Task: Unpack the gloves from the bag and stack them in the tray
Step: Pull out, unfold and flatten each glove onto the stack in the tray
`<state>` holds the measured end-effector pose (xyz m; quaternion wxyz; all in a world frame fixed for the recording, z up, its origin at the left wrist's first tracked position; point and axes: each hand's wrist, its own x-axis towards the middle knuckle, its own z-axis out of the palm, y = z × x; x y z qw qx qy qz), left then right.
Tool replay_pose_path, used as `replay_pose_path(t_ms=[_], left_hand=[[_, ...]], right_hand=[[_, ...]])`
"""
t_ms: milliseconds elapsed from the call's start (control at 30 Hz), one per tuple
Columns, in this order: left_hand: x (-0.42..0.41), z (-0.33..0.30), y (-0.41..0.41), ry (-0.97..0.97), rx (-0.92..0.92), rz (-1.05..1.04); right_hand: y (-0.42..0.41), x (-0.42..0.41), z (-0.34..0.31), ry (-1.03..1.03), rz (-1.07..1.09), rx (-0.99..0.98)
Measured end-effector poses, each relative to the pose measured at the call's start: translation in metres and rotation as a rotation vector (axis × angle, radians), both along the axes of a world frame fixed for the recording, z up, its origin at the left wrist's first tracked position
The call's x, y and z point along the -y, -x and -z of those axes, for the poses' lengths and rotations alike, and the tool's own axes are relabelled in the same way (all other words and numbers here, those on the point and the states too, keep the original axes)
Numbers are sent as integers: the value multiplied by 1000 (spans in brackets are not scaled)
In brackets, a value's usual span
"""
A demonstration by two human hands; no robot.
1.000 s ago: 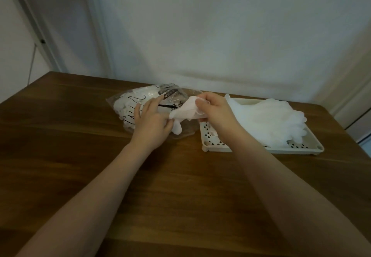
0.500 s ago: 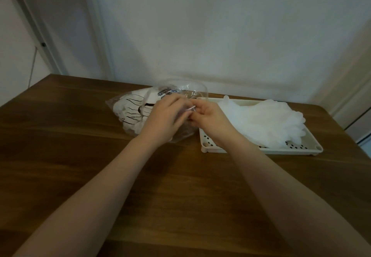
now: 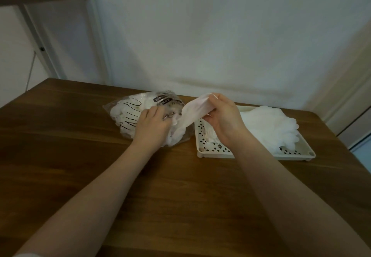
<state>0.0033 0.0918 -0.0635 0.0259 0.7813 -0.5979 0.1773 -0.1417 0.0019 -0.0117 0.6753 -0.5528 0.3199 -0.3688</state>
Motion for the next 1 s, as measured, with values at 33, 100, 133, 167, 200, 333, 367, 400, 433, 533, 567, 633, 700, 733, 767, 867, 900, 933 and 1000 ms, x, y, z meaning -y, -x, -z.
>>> replay_pose_path(t_ms=[33,100,133,167,200,333,367,400,433,533,567,633,700,733,767,867,900,933,1000], left_hand=[[1,4,0,-46,-18,-29],[3,4,0,-140,-52,-104],[4,2,1,-158,-39,-126],[5,0,1,-166,-22,-137],[7,-3,1,-186,-9,-151],[9,-15,5,-251,-116,-195],[7,-18,7,-218,-172,-188],[5,-20,10,-133,-221,-155],[3,-22,13,-1,-261,-107],[0,-41,33,431,-554,83],[1,-52,42,481,-803,129],[1,-80,63,398,-1339,188],[3,-98,76,235,-1532,240],[3,-101,80,163,-1498,296],[4,-104,83,100,-1433,344],[11,-108,92,-23,-1340,326],[13,-109,94,-34,-1322,304],[16,-111,98,-32,-1300,291],[19,-113,104,24,-1308,246]], right_hand=[[1,0,0,-36,5,41],[2,1,-2,-84,28,99],[3,1,-4,-104,40,139],[5,1,-7,-125,52,186],[7,2,-10,-155,56,252],[22,11,-24,-325,9,429],[26,12,-26,-316,-5,391],[31,12,-28,-289,-22,350],[35,11,-29,-256,-33,303],[44,5,-31,-242,-93,251],[47,4,-33,-253,-136,249],[51,2,-38,-229,-205,224],[58,-2,-44,-134,-282,176],[61,-6,-47,-86,-317,146],[65,-7,-48,-42,-332,118],[76,-4,-49,18,-174,60],[80,-1,-48,27,-100,37],[84,3,-47,24,-51,30],[95,7,-41,9,-70,23]])
